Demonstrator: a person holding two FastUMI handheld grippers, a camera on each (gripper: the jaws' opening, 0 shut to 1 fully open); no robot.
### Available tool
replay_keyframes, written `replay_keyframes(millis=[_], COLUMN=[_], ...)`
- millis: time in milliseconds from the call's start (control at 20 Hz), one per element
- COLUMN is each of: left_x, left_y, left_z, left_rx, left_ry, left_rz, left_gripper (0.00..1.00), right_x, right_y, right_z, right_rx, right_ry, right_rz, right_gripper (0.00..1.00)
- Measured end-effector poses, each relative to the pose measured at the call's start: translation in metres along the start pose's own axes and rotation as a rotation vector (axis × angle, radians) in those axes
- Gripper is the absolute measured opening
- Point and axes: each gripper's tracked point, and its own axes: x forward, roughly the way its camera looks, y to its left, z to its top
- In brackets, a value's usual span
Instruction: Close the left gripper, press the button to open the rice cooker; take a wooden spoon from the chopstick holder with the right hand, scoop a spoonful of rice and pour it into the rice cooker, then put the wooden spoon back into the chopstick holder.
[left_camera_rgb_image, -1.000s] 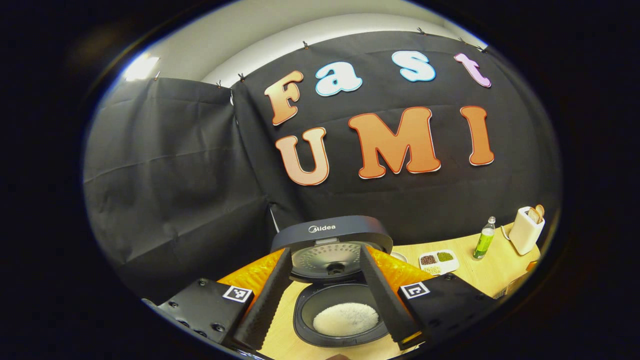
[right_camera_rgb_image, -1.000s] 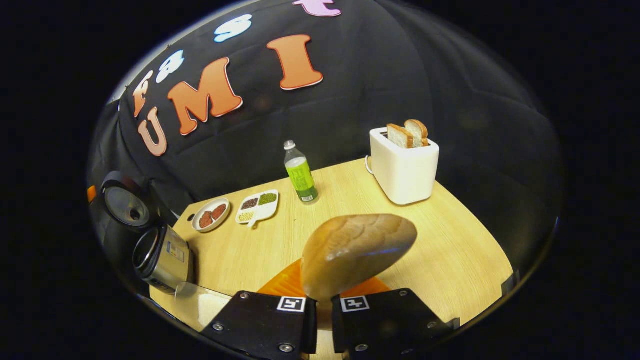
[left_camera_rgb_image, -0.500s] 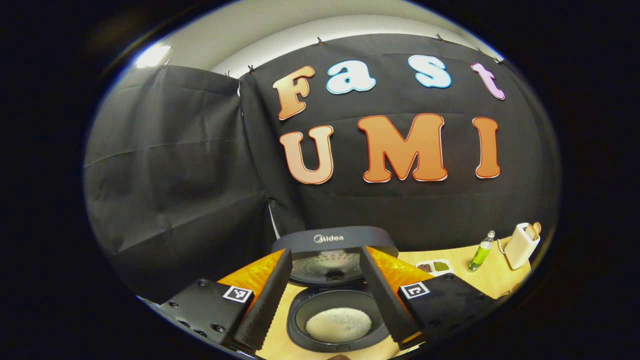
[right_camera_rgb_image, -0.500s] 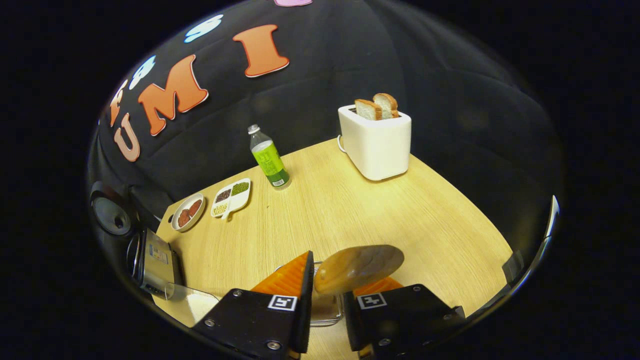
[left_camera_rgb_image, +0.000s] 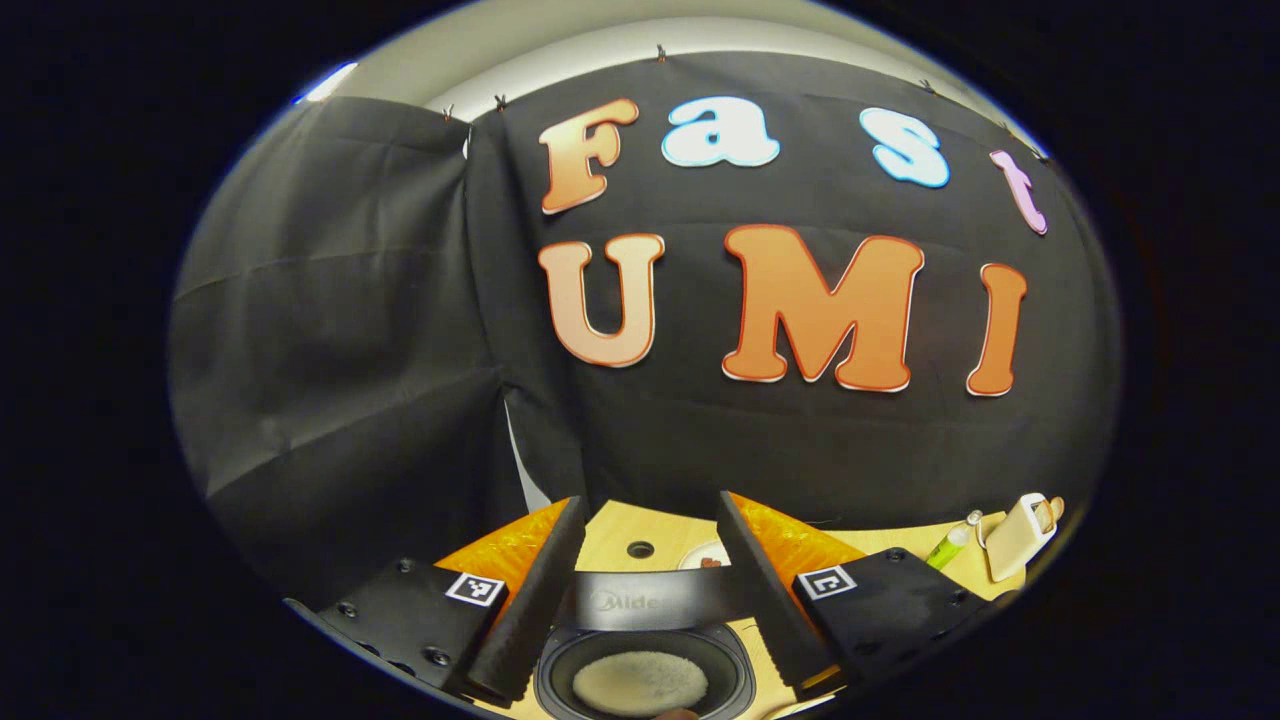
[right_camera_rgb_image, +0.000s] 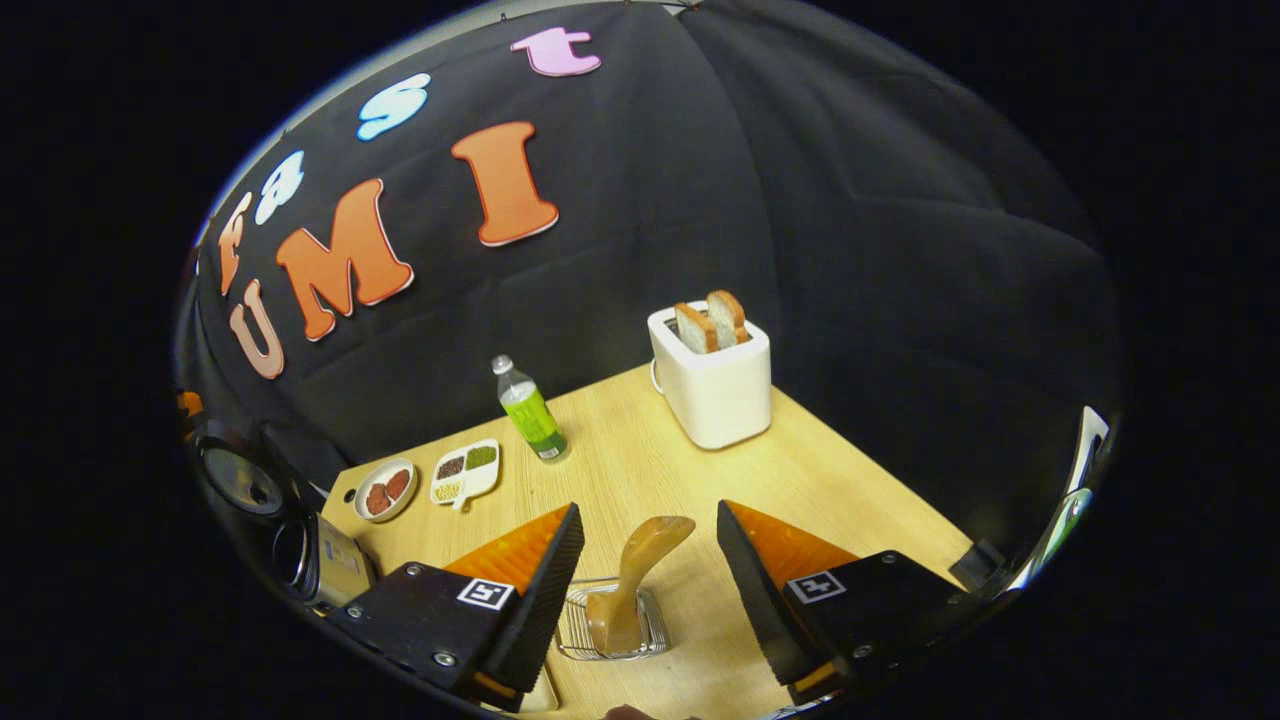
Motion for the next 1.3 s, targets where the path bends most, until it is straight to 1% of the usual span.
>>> replay_keyframes(millis=[50, 150, 200, 250, 350, 400, 500, 550, 600, 650, 750, 800, 900, 950, 1000, 1100, 1150, 1200, 1300], left_x=[0.003, 0.009, 0.007, 0.005, -0.004, -0.007, -0.020, -0.031, -0.037, -0.042, -0.051, -0.052, -0.056, -0.061, -0.064, -0.072, -0.063, -0.059, -0.056], left_y=[0.006, -0.003, -0.005, -0.007, -0.012, -0.016, -0.008, -0.010, -0.011, -0.014, -0.014, -0.013, -0.014, -0.014, -0.015, -0.016, -0.021, -0.019, -0.018], left_z=[-0.008, -0.012, -0.020, -0.026, -0.043, -0.059, -0.091, -0.109, -0.129, -0.139, -0.161, -0.169, -0.191, -0.204, -0.219, -0.248, -0.244, -0.243, -0.239], left_rx=[0.024, 0.021, 0.022, 0.024, 0.018, 0.008, 0.013, 0.014, -0.010, -0.024, -0.031, -0.031, -0.033, -0.019, -0.009, 0.027, 0.041, 0.042, 0.036], left_ry=[0.027, 0.060, 0.085, 0.112, 0.166, 0.216, 0.326, 0.370, 0.423, 0.431, 0.488, 0.513, 0.613, 0.684, 0.761, 0.888, 0.863, 0.886, 0.885], left_rz=[0.026, -0.007, -0.019, -0.020, -0.035, -0.054, -0.035, -0.056, -0.064, -0.071, -0.075, -0.080, -0.096, -0.099, -0.094, -0.058, -0.058, -0.044, -0.035], left_gripper=[0.91, 0.95, 0.96, 0.93, 0.92, 0.93, 0.92, 0.94, 0.94, 0.97, 0.93, 0.94, 0.94, 0.94, 0.94, 0.94, 0.94, 0.94, 0.94], right_x=[-0.005, -0.008, -0.010, -0.011, -0.014, -0.014, -0.011, -0.011, -0.009, -0.008, -0.007, -0.005, -0.005, -0.006, -0.006, -0.006, -0.006, -0.006, -0.007], right_y=[0.000, -0.006, -0.009, -0.010, -0.009, -0.008, -0.011, -0.010, -0.008, -0.005, 0.000, 0.004, 0.013, 0.017, 0.019, 0.024, 0.025, 0.028, 0.031], right_z=[0.009, 0.017, 0.014, 0.011, 0.006, 0.003, -0.001, -0.002, 0.000, 0.002, 0.004, 0.005, 0.006, 0.006, 0.007, 0.006, 0.005, 0.003, 0.002], right_rx=[-0.006, -0.030, -0.042, -0.048, -0.047, -0.047, -0.057, -0.057, -0.055, -0.052, -0.059, -0.066, -0.072, -0.077, -0.089, -0.119, -0.134, -0.148, -0.173], right_ry=[-0.024, -0.052, -0.050, -0.046, -0.034, -0.030, -0.021, -0.017, -0.019, -0.021, -0.024, -0.025, -0.020, -0.019, -0.021, -0.021, -0.017, -0.013, -0.011], right_rz=[0.002, -0.012, -0.024, -0.031, -0.029, -0.025, -0.029, -0.029, -0.025, -0.019, -0.006, 0.001, 0.027, 0.038, 0.045, 0.055, 0.058, 0.062, 0.068], right_gripper=[0.84, 0.84, 0.85, 0.86, 0.86, 0.86, 0.86, 0.86, 0.86, 0.86, 0.86, 0.86, 0.86, 0.86, 0.86, 0.86, 0.86, 0.86, 0.86])
